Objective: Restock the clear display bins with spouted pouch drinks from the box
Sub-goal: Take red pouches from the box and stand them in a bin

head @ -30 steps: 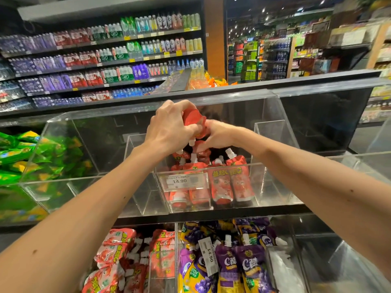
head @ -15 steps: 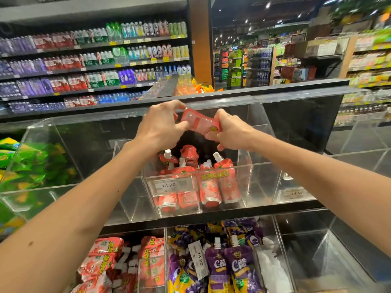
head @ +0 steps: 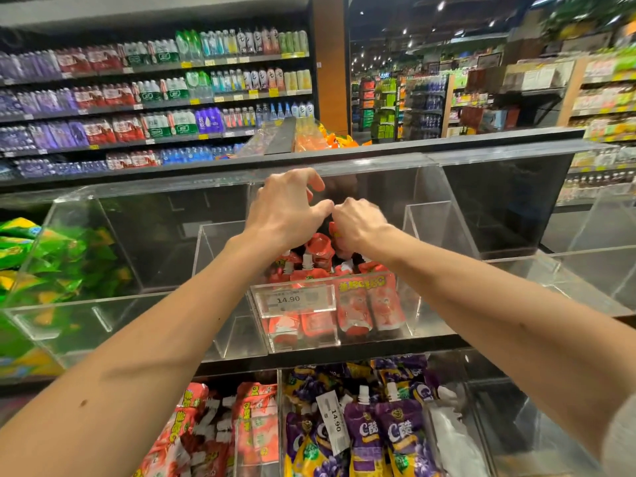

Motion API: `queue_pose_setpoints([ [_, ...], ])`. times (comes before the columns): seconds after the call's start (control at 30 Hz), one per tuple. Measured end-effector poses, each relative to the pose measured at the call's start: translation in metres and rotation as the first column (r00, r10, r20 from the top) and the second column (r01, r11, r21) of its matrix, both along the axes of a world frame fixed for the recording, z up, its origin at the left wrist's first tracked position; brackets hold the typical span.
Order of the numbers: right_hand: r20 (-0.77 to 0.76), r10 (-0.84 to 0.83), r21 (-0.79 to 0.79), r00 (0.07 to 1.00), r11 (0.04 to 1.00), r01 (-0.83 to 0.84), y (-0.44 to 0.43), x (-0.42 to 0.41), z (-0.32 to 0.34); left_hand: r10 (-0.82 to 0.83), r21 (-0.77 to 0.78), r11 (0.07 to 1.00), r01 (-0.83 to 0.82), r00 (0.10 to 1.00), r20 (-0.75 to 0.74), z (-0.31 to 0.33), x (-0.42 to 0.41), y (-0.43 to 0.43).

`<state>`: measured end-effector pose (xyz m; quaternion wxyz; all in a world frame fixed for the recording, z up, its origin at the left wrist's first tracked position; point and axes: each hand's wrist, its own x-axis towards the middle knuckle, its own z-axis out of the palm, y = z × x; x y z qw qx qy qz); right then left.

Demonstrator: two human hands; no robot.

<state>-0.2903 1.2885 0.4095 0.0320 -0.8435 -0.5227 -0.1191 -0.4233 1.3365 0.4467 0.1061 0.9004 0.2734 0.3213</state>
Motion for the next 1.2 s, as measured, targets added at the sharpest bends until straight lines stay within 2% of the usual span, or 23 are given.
queue_pose_setpoints([
  [0.1, -0.099, 0.045, -0.116, 0.994, 0.992, -0.057, 0.012, 0.008, -0.008, 0.002, 0.000, 1.000, -0.002, 1.000, 0.009, -0.004, -0.004, 0.002],
  [0.2, -0.218, -0.010, -0.209, 0.976, 0.977, -0.037, 0.015, 0.019, -0.004, 0.000, -0.032, 0.999, 0.000, 1.000, 0.010, -0.008, -0.007, 0.005],
  [0.4, -0.325, 0.004, -0.304, 0.946, 0.947, -0.108, -0.004, 0.024, 0.017, -0.025, -0.188, 0.981, 0.045, 0.994, 0.107, -0.007, 0.002, 0.004],
  [0.47, -0.349, 0.070, -0.219, 0.934, 0.963, -0.154, -0.015, 0.019, 0.028, -0.035, -0.226, 0.972, 0.070, 0.987, 0.154, -0.003, 0.008, 0.001],
  [0.53, -0.408, 0.193, -0.030, 0.892, 0.974, -0.224, -0.024, 0.014, 0.036, -0.045, -0.288, 0.953, 0.099, 0.981, 0.187, -0.001, 0.015, -0.001],
  [0.6, -0.394, 0.284, 0.086, 0.874, 0.958, -0.273, -0.032, 0.010, 0.040, -0.077, -0.430, 0.885, 0.176, 0.968, 0.239, 0.001, 0.021, -0.003],
  [0.63, -0.384, 0.287, 0.111, 0.877, 0.958, -0.265, -0.036, 0.012, 0.041, -0.103, -0.518, 0.820, 0.242, 0.954, 0.282, 0.002, 0.024, -0.004],
  [0.73, -0.417, 0.166, 0.119, 0.894, 0.985, -0.127, -0.048, 0.020, 0.043, -0.181, -0.682, 0.564, 0.465, 0.876, 0.447, 0.000, 0.030, -0.003],
  [0.77, -0.449, 0.126, 0.121, 0.885, 0.989, -0.080, -0.051, 0.024, 0.043, -0.206, -0.690, 0.534, 0.489, 0.866, 0.455, -0.003, 0.032, 0.000],
  [0.8, -0.495, 0.095, 0.126, 0.864, 0.991, -0.037, -0.054, 0.025, 0.043, -0.222, -0.686, 0.556, 0.470, 0.879, 0.423, -0.007, 0.033, 0.004],
  [0.9, -0.652, 0.023, 0.111, 0.758, 0.992, 0.065, -0.059, 0.023, 0.045, -0.235, -0.630, 0.701, 0.334, 0.942, 0.239, -0.023, 0.034, 0.005],
  [1.1, -0.682, -0.116, -0.052, 0.722, 0.993, 0.110, -0.062, 0.015, 0.061, -0.443, -0.479, 0.737, 0.477, 0.876, 0.191, -0.030, 0.044, -0.006],
  [1.2, -0.720, -0.110, -0.078, 0.685, 0.994, 0.077, -0.066, 0.013, 0.061, -0.481, -0.385, 0.795, 0.469, 0.874, 0.072, -0.035, 0.043, -0.009],
])
